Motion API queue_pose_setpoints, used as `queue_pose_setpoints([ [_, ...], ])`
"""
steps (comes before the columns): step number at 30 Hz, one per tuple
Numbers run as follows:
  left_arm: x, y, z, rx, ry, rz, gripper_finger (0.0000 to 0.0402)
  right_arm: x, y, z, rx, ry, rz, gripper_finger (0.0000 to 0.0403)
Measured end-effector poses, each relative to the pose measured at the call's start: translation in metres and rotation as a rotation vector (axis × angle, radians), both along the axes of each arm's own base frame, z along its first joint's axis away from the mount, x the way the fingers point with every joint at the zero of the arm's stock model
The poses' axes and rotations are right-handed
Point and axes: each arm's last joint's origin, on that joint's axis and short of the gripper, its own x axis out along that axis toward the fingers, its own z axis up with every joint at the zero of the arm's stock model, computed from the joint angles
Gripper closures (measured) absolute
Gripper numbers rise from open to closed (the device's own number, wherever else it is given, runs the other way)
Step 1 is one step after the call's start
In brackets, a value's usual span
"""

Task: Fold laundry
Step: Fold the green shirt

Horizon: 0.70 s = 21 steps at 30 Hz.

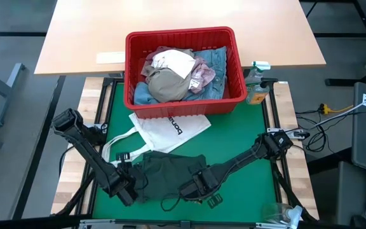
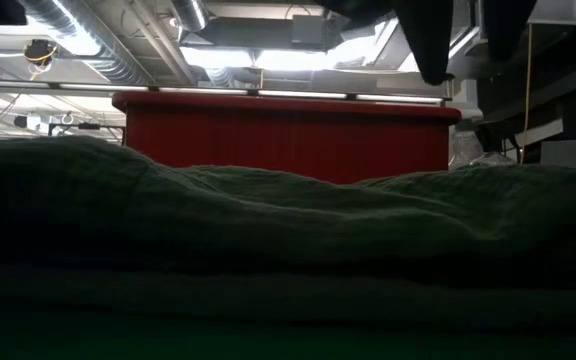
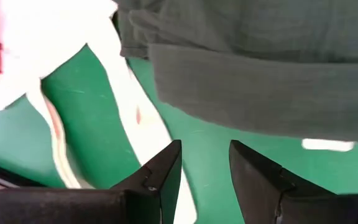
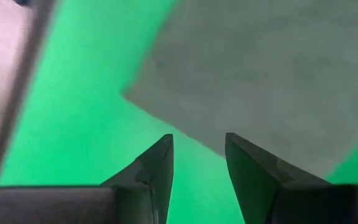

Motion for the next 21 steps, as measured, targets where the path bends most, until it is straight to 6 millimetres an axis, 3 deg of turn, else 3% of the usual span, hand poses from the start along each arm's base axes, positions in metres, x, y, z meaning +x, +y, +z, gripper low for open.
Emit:
queue_pose_setpoints([
  [11, 0.033, 0.027, -0.001, -0.002, -0.031, -0.084, 0.0273, 0.003, -0.029, 0.008, -0.035, 0.048, -0.017, 0.0256],
  [17, 0.045, 0.058, 0.006, 0.025, 0.036, -0.126, 0.0273, -0.019, -0.041, 0.044, -0.014, 0.008, -0.053, 0.0256],
  [21, 0.037, 0.085, 0.020, 0.033, 0.057, -0.098, 0.0273, -0.046, -0.053, 0.065, -0.044, -0.078, -0.083, 0.0256],
])
